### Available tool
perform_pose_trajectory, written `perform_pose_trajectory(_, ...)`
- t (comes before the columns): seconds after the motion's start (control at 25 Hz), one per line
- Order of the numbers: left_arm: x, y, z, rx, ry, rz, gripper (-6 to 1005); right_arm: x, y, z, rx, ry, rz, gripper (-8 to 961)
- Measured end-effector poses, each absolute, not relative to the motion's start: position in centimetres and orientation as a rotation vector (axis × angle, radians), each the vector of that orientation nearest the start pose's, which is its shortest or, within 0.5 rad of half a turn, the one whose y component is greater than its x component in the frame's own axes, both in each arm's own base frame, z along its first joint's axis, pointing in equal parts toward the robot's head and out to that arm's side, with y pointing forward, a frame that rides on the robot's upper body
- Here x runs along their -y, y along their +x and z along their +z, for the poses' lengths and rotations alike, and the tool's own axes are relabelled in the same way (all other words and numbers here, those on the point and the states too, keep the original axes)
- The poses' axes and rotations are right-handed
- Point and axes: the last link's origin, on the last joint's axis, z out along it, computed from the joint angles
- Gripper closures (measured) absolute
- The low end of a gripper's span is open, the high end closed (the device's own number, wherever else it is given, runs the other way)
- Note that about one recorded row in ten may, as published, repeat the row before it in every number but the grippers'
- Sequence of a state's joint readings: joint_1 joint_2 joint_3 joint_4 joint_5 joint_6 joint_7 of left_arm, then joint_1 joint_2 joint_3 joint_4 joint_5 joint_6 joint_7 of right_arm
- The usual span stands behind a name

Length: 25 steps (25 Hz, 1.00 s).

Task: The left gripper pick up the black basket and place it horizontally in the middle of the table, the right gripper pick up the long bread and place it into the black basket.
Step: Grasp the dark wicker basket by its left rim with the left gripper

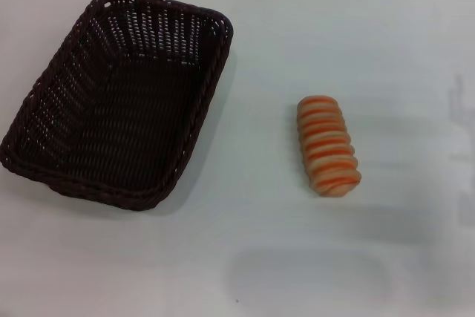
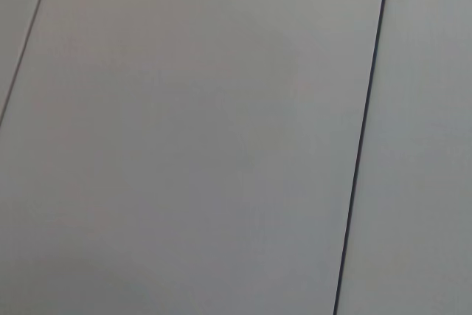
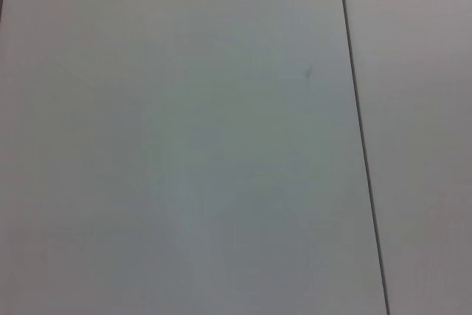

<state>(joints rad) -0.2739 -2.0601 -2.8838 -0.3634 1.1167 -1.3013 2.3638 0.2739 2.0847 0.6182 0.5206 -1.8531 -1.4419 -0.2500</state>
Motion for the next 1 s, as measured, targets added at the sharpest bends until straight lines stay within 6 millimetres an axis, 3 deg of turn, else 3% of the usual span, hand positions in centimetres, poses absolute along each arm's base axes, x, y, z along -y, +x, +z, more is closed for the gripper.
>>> perform_pose_trajectory(0.72,-27.9,-40.1,11.7,0.634,-1.311,-0.864,155,-28.8,29.0,-0.9,-0.415,-1.265,0.787,342)
perform_pose_trajectory(1.0,-28.9,-38.8,13.0,0.802,-1.431,-1.027,154,-28.7,28.8,-0.9,-0.416,-1.257,0.799,342)
